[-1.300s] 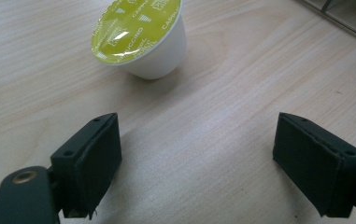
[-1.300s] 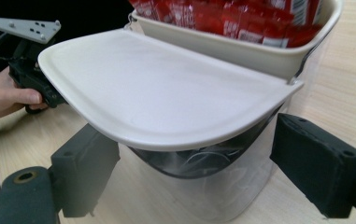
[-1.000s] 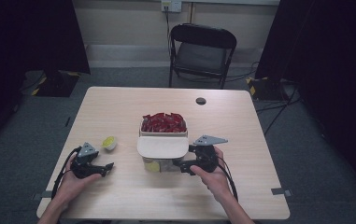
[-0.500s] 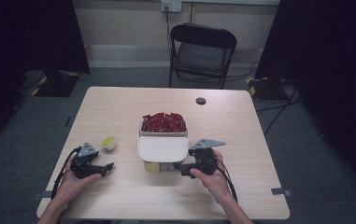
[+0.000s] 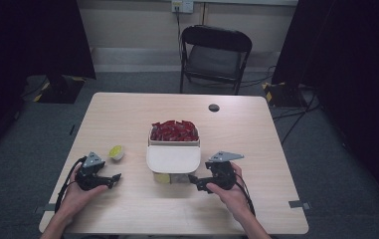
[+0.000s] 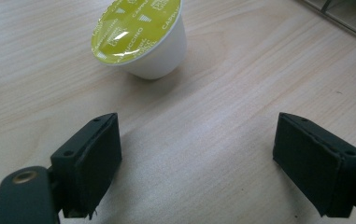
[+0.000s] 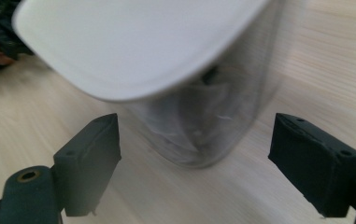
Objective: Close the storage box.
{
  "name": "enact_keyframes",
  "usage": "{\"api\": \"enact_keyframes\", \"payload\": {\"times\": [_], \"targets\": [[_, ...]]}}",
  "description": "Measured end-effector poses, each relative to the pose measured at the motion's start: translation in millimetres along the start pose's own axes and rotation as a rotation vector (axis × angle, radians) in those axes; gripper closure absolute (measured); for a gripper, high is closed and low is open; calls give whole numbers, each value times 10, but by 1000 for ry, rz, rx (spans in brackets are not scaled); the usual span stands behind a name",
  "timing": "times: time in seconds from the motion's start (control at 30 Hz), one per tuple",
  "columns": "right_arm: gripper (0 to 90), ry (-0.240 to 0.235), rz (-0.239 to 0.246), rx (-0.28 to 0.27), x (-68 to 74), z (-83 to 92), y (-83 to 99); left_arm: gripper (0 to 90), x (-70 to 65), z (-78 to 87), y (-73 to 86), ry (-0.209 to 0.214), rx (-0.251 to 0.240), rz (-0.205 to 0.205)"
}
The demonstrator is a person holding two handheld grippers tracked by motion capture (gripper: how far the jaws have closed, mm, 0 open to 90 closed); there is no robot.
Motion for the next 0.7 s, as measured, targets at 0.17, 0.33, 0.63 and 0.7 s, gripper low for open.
{"api": "enact_keyframes", "payload": {"times": [0.17, 0.33, 0.63, 0.7], "targets": [[158, 26, -21, -12, -137, 80, 7, 149, 0, 0, 0, 0, -1, 1], [150, 61, -42, -32, -255, 201, 10, 150, 0, 0, 0, 0, 0, 1], [148, 143, -94, -55, -533, 409, 55, 149, 0, 0, 0, 0, 0, 1], [148, 164, -109, -59, -611, 449, 77, 149, 0, 0, 0, 0, -1, 1]]}}
Point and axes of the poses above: each handheld gripper's, and its own axes: z roughly backward along the jaws, y roughly out of its underside, x roughly to its left, the point moved 1 cm from there along -z, roughly forward along the jaws, and after that the axes turned 5 degrees about -x, right-handed, at the moved point
